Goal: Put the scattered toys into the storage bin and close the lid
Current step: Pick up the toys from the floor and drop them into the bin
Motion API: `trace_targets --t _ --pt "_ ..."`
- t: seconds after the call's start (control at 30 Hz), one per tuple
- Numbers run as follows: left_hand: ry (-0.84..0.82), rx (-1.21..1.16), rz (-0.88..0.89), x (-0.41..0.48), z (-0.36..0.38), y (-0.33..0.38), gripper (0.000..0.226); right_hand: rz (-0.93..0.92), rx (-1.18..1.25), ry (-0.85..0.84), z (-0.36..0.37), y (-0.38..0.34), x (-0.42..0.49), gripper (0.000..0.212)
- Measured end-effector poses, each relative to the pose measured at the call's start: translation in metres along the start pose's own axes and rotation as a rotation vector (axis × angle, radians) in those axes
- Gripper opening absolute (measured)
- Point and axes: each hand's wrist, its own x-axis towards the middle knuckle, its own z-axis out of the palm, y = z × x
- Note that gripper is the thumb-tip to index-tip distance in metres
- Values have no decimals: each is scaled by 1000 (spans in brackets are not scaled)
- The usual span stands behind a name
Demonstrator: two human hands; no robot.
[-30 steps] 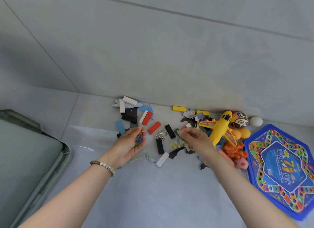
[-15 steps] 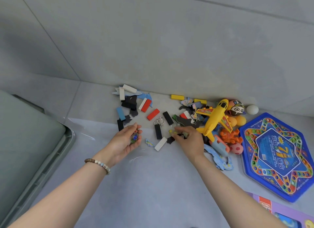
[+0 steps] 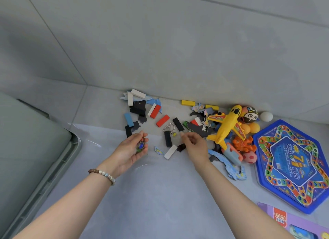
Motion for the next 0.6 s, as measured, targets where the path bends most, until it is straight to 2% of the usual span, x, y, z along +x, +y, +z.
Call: trace_targets --t 0.07,0.13,0.23,0.3,0.4,0.5,0.6 --pt "-2 -1 -4 0 -1 0 17 229 320 -83 -4 -8 -4 19" --pt "-2 3 -8 1 -2 -1 17 314 457 -155 -10 -12 -5 19" --pt "-2 0 -13 2 -3 -1 17 149 154 -185 -10 -15 -3 12" --pt "-7 -3 -20 2 -3 -1 17 15 -3 -108 -2 -14 1 9" --pt "-14 -6 -27 3 -4 -2 17 -120 -154 -13 10 -11 8 18" --pt "-8 -5 -23 4 -5 -2 17 -130 -306 37 17 -9 12 18" --pt "-6 -7 -27 4 -6 -2 17 -123 -321 62 19 -8 11 18"
